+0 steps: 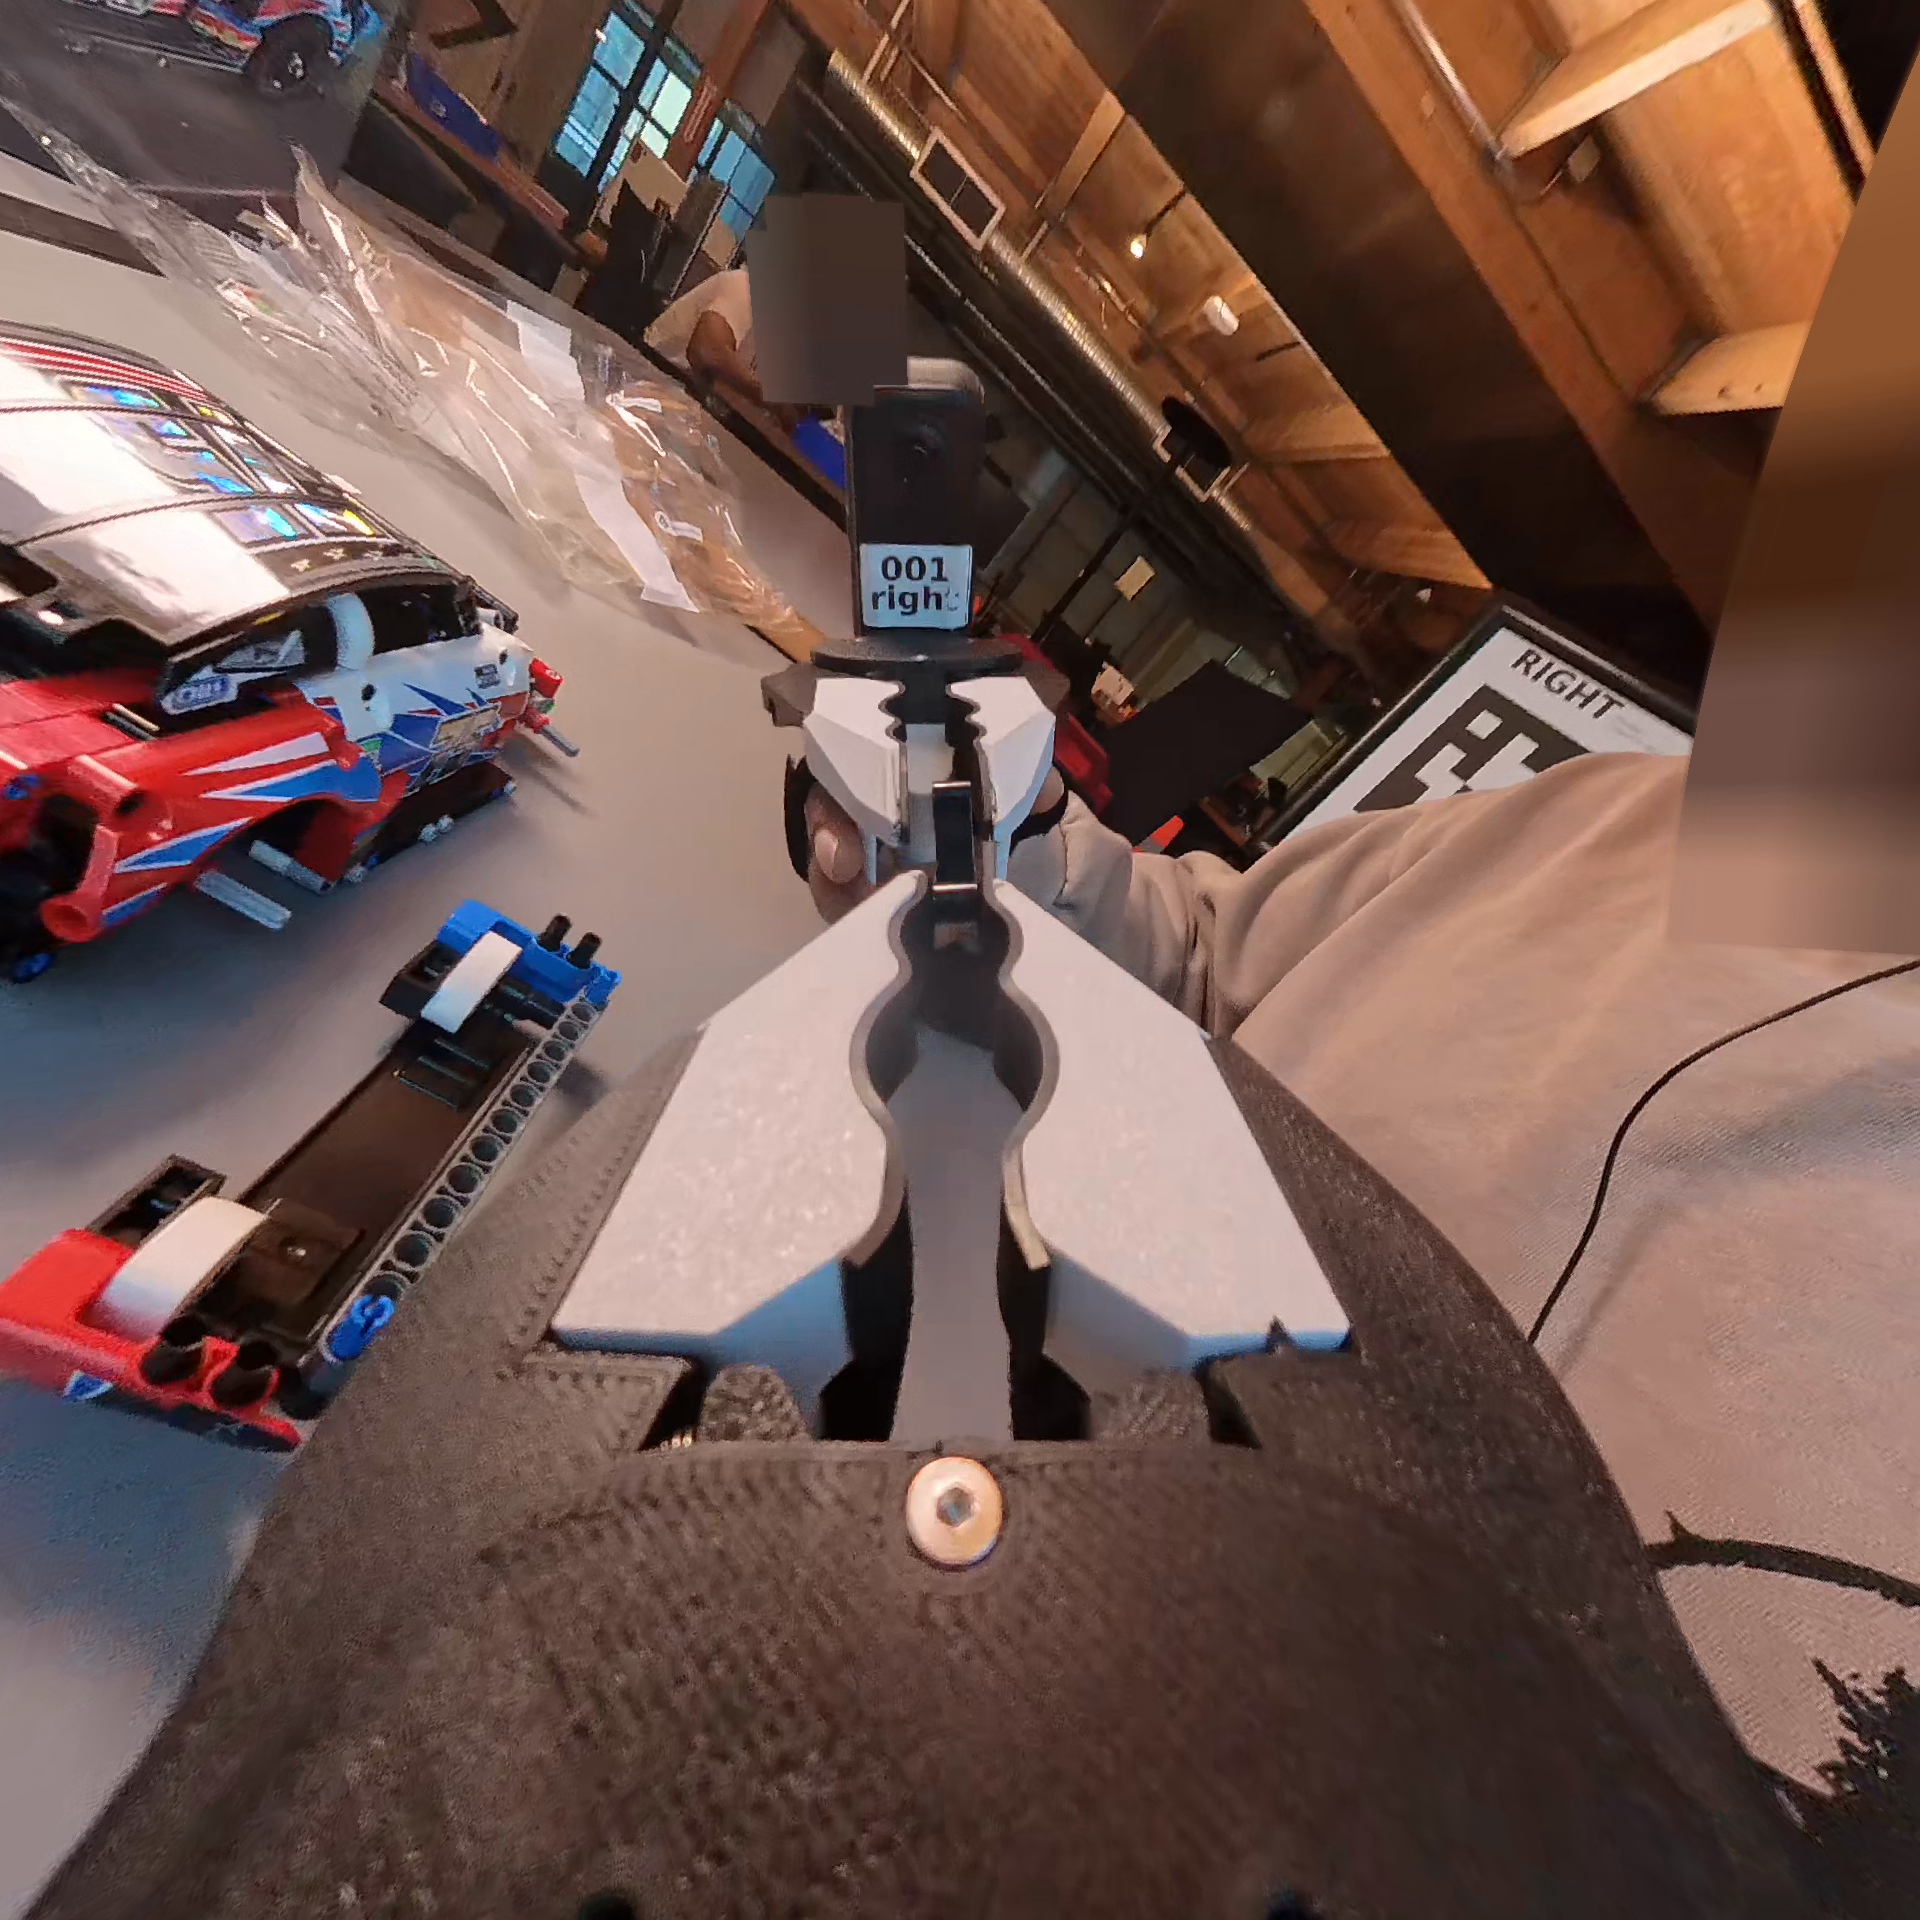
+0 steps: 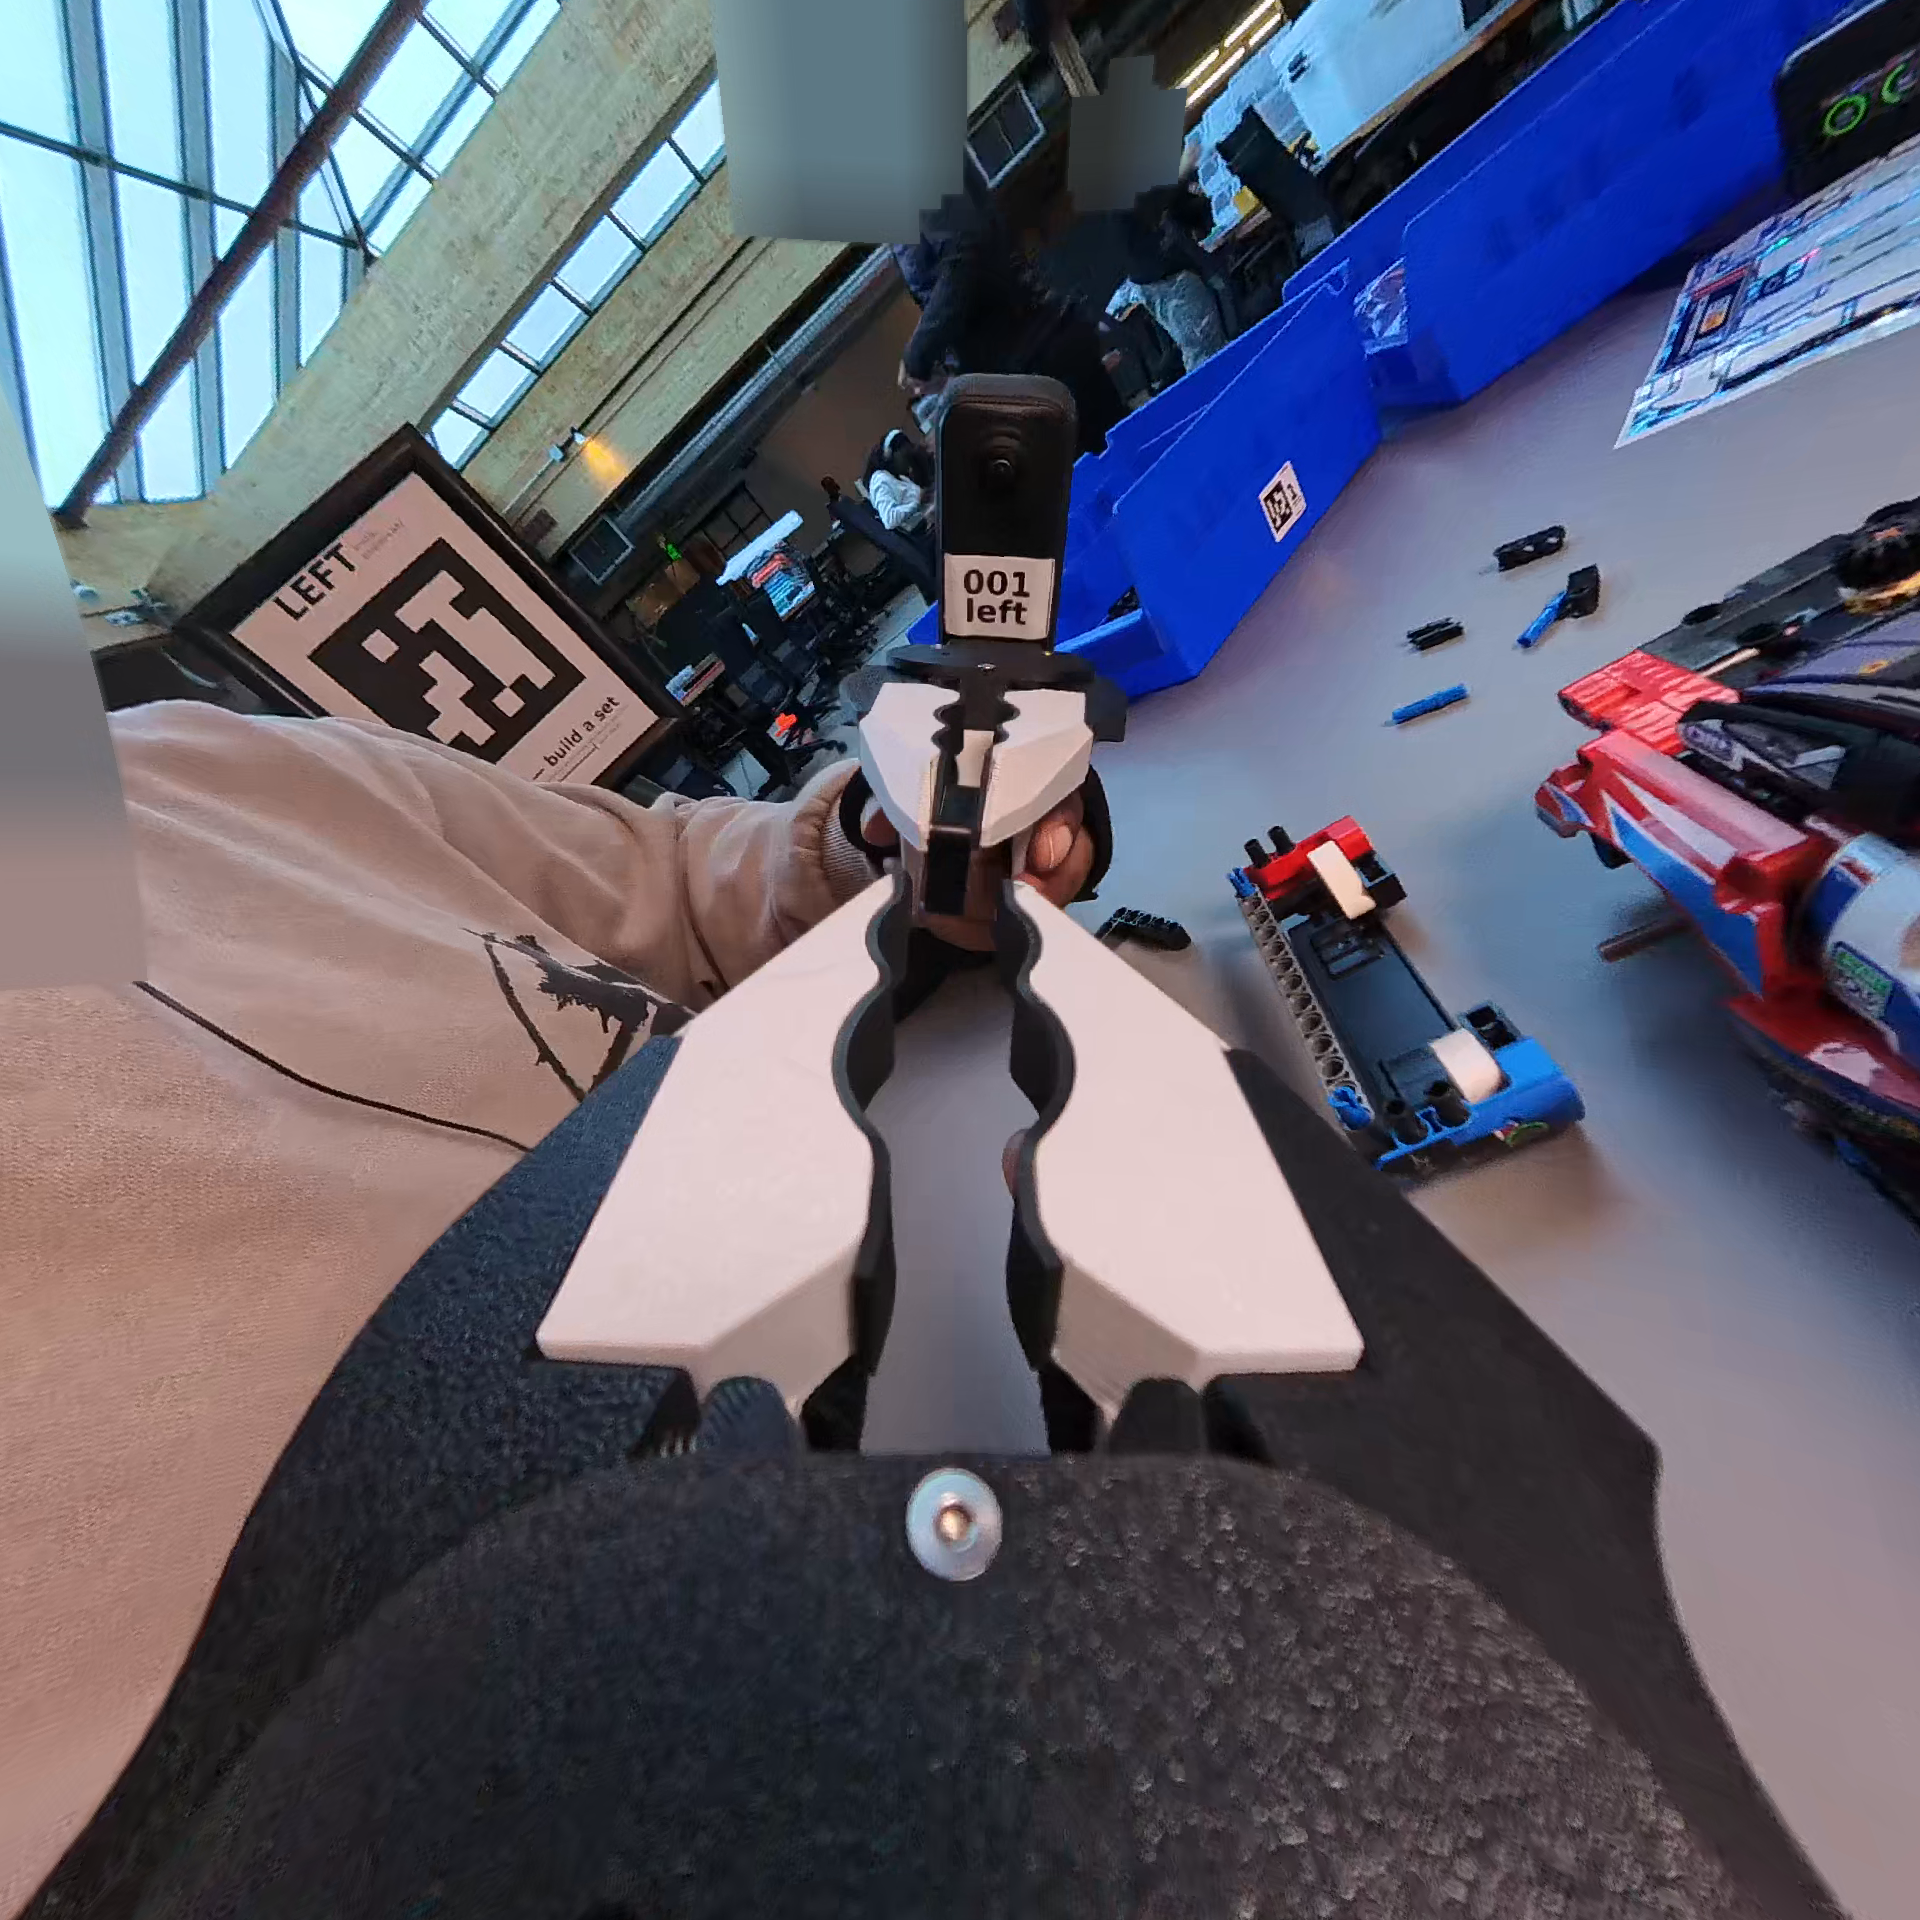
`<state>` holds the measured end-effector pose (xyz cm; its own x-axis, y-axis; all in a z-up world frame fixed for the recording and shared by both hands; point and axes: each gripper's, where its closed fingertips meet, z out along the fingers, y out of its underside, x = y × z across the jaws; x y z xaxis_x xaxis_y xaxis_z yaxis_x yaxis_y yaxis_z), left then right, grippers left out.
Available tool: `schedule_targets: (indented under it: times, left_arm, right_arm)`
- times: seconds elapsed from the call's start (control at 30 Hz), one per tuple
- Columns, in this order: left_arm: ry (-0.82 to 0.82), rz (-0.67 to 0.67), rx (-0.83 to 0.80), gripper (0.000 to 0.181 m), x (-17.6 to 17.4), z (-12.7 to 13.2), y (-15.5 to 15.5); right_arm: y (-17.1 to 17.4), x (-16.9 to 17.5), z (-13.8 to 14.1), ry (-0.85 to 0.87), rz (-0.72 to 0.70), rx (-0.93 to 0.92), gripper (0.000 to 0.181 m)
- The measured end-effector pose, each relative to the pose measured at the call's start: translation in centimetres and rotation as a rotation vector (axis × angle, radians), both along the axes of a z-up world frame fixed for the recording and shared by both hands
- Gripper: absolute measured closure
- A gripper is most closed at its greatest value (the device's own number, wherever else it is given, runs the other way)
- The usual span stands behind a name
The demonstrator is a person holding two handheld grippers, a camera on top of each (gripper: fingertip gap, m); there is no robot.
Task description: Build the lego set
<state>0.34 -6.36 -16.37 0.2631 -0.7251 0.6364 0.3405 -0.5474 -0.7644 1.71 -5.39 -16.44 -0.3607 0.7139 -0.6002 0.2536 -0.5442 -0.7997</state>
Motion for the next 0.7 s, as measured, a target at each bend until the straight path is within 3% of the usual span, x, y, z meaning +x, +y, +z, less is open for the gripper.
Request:
schedule_targets:
  times: [0.33, 0.7]
  left_arm:
    - [0.025, 0.022, -0.009, 0.176, 0.4, -0.6, 0.4]
    - [0.543, 0.085, 0.303, 0.16, 0.3, -3.6, 0.0]
  right_arm:
    - [0.1, -0.2, -0.4, -0.017, -0.037, 0.046, 0.177]
    - [-0.5, 0.1, -2.5, -0.165, 0.045, -0.107, 0.177]
